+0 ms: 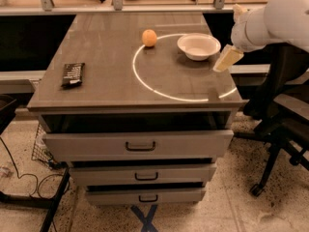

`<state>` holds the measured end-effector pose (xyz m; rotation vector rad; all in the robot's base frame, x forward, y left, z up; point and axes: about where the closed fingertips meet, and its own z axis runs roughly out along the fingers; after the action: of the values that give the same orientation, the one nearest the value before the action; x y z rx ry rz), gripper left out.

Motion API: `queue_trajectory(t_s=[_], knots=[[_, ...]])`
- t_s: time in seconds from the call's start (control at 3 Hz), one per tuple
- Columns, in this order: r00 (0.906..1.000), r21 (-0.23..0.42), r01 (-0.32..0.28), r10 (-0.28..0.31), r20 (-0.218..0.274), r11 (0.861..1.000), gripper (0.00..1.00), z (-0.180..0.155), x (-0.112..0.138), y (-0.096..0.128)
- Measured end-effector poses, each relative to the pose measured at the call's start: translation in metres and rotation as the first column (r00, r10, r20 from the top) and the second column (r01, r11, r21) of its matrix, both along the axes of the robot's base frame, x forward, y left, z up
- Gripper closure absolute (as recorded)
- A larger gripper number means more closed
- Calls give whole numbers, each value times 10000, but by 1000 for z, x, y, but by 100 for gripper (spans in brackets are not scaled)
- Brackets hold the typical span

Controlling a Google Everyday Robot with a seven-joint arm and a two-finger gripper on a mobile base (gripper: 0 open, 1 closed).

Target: Move paper bowl near rxbar chocolate

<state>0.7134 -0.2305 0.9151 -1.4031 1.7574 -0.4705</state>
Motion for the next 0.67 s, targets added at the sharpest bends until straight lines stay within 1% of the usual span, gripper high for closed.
queue_trajectory(t_s=[0.33,0.67], knots=[[9997,88,-196,194,128,9998,0,-4,28,-7],[9993,301,-318,312,202,9990,0,-12,46,-11]])
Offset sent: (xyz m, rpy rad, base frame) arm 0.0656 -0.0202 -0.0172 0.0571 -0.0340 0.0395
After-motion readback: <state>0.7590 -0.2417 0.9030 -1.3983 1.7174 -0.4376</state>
